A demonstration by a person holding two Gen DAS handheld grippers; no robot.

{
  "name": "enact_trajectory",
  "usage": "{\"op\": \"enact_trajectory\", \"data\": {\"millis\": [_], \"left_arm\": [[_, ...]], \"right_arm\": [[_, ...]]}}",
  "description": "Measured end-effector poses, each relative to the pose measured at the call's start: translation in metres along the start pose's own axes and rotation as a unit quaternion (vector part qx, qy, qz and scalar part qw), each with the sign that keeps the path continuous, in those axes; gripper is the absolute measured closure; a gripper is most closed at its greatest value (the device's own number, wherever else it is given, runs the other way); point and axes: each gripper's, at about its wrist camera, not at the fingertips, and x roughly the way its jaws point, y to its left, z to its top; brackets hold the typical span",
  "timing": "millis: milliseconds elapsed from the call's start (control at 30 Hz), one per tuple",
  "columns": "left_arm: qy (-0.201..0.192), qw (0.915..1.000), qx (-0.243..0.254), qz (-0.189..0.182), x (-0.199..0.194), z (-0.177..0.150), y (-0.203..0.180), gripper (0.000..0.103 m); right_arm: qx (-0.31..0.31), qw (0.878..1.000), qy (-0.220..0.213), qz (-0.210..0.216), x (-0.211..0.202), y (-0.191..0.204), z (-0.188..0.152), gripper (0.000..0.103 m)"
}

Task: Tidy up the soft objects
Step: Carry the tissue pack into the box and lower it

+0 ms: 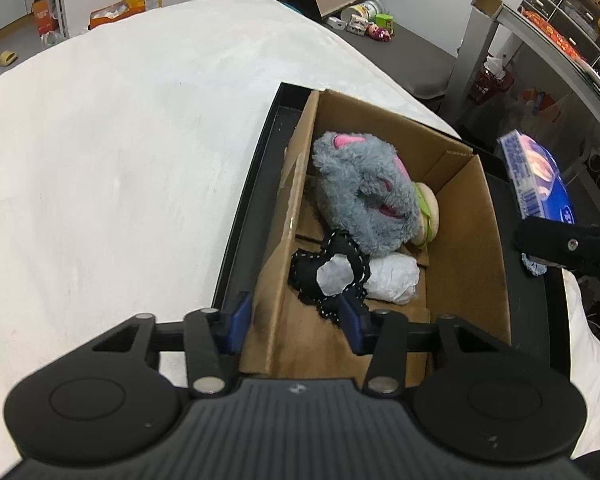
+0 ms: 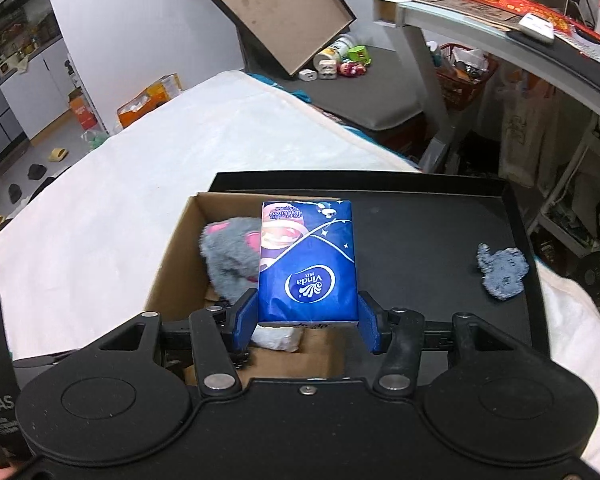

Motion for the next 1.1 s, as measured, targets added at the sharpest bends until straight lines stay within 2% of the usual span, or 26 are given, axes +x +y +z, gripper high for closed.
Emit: {"op": "enact_trajectory", "data": {"millis": [200,333,667,833,933,1000,1100], "left_arm": [[-0.002,0.9999,-0.004,0.01,-0.001,-0.001,0.008,0.082],[-0.001,1.0,-0.008,0.004,-0.002,-0.003,0.014,0.087],[-0.003,0.9997,-0.024,-0.006,-0.004,-0.002,0.022,0.088],[-0.001,0.9996,-0.027,-0.011,-0.004,-0.002,0.024,0.088],[0.001,0.9995,-0.028,-0.013,-0.003,-0.002,0.024,0.087],[0.002,0.9995,-0.028,-0.013,-0.003,-0.001,0.025,0.087],[0.003,0.9994,-0.03,-0.013,-0.003,0.0,0.025,0.087]], "right_arm": [[-0.019,1.0,0.008,0.003,0.003,0.022,-0.003,0.052],[-0.019,1.0,0.016,0.009,0.006,0.029,-0.005,0.052],[-0.009,0.999,0.038,0.024,0.012,0.043,-0.011,0.052],[0.004,0.998,0.051,0.049,0.016,0.049,-0.011,0.052],[0.019,0.995,0.067,0.071,0.02,0.049,-0.009,0.047],[0.028,0.994,0.071,0.076,0.02,0.048,-0.009,0.04],[0.034,0.994,0.07,0.073,0.018,0.043,-0.009,0.038]]}}
